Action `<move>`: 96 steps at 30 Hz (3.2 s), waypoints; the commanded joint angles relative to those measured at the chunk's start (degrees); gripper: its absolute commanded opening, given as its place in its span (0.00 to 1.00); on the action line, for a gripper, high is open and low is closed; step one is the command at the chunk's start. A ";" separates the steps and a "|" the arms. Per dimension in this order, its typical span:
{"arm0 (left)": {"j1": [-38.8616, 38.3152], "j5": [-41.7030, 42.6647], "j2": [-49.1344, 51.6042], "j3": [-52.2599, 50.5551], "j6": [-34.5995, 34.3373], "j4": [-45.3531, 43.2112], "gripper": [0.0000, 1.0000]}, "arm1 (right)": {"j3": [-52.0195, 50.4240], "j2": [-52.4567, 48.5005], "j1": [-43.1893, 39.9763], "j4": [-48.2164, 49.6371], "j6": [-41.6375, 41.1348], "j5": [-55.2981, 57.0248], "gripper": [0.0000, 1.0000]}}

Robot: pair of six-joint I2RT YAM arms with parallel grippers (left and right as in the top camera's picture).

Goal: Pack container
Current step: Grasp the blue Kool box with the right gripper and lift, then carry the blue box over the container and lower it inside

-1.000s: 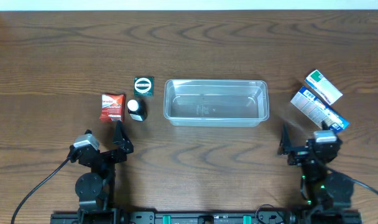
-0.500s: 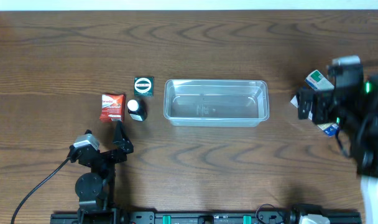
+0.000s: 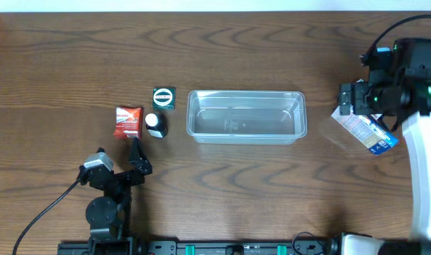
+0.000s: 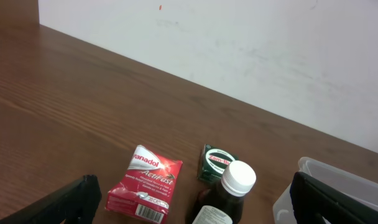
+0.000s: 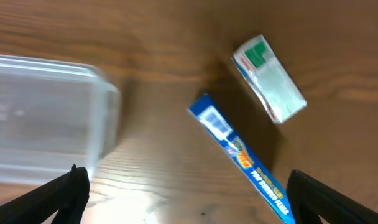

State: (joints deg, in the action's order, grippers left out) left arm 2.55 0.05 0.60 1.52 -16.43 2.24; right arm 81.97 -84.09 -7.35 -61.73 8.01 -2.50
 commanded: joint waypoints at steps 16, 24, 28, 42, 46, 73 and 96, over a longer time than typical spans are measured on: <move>0.22 -0.52 -0.26 -1.29 0.94 1.99 0.98 | -0.28 -18.53 -6.01 -2.29 -2.84 3.43 0.95; 0.22 -0.52 -0.26 -1.29 0.96 1.99 0.98 | -0.28 -21.68 -6.95 -1.42 -2.84 4.04 0.81; 0.24 -0.52 -0.26 -1.29 0.94 1.99 0.98 | -0.28 -21.66 -8.02 -0.87 -2.89 4.44 0.57; 0.22 -0.52 -0.26 -1.29 0.94 1.99 0.98 | -0.22 -21.66 -8.44 -1.42 -4.76 3.56 0.01; 0.22 -0.52 -0.26 -1.29 0.96 1.99 0.98 | 0.44 -21.64 -8.44 -3.58 -4.74 3.56 0.01; 0.22 -0.52 -0.26 -1.29 0.94 1.99 0.98 | 21.31 -6.67 22.16 -7.89 52.96 -10.40 0.01; 0.22 -0.52 -0.26 -1.29 0.96 1.99 0.98 | 21.29 -21.55 27.52 -13.73 58.75 -9.53 0.01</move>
State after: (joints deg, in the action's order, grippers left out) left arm 2.55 0.05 0.60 1.52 -16.43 2.24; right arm 102.39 -104.33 19.09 -75.18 63.57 -11.70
